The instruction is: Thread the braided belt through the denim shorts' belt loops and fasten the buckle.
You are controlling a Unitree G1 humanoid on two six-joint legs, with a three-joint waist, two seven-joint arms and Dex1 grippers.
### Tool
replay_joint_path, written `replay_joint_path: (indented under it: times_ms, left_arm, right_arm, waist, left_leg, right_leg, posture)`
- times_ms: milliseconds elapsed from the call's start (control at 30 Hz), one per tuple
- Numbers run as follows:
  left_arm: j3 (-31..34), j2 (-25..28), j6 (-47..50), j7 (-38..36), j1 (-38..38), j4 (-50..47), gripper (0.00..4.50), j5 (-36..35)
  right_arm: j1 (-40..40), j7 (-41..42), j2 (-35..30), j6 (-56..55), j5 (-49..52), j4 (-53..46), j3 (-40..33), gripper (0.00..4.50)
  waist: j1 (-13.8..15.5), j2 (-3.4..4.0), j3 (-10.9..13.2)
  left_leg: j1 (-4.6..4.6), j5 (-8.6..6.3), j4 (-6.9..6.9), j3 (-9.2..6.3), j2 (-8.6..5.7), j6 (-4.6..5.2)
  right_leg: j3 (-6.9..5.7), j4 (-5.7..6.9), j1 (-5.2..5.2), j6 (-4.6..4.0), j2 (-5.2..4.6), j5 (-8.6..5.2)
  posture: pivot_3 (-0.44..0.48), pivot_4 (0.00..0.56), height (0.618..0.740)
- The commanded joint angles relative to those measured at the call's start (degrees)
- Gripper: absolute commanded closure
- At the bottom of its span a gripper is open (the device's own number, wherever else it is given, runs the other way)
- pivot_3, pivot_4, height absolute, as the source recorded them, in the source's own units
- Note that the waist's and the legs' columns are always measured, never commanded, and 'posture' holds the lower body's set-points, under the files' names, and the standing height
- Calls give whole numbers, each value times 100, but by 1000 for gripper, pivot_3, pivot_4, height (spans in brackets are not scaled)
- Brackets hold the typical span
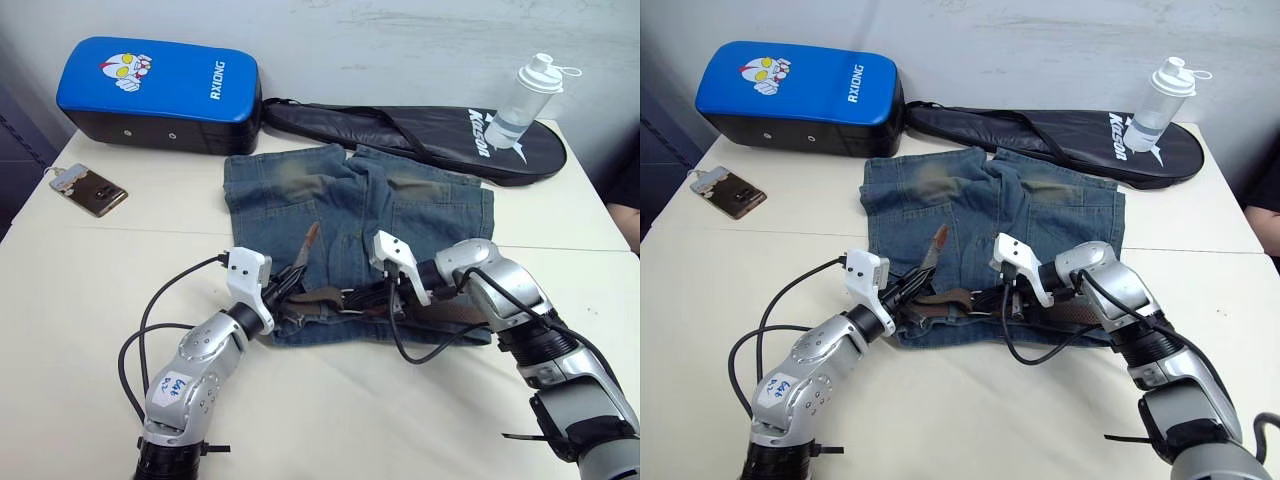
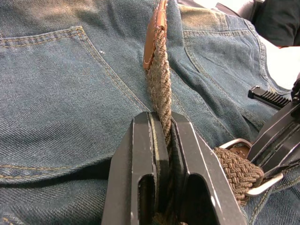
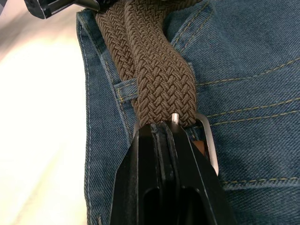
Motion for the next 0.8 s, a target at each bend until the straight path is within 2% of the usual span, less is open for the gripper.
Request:
replay_joint_path:
  times_ms: [33, 400, 600, 800]
  left_arm:
    - [-54, -14, -178, -45, 48, -38, 4500, 66]
    - [-66, -19, -474, -104, 83, 197, 4500, 224]
    - [-120, 27, -522, -159, 173, 223, 4500, 298]
    - [-102, 34, -550, -187, 212, 227, 4500, 328]
  right_arm:
    - [-274, 152, -162, 258, 340, -347, -371, 4456]
    - [-265, 91, -108, 438, 325, -304, -177, 4456]
    - [-195, -30, 131, 302, 106, 19, 130, 4456]
    - [-181, -55, 105, 232, -146, 162, 388, 4456]
  waist:
    - [1, 0, 0]
    - [4, 0, 0]
    - [-3, 0, 0]
    - [-5, 0, 0]
  left_leg:
    - [0, 0, 1, 0, 0, 0]
    - [-3, -1, -4, 2, 0, 1]
    - [-3, -1, -3, 1, 1, 1]
    - [-2, -1, -3, 3, 0, 1]
  right_leg:
    - [0, 0, 0, 0, 0, 0]
    - [0, -9, -2, 0, 0, 1]
    - [-1, -7, -2, 0, 0, 1]
    - [0, -6, -3, 0, 0, 1]
  posture:
    - [0, 150, 740]
    - [0, 150, 740]
    - [0, 150, 740]
    - [0, 150, 740]
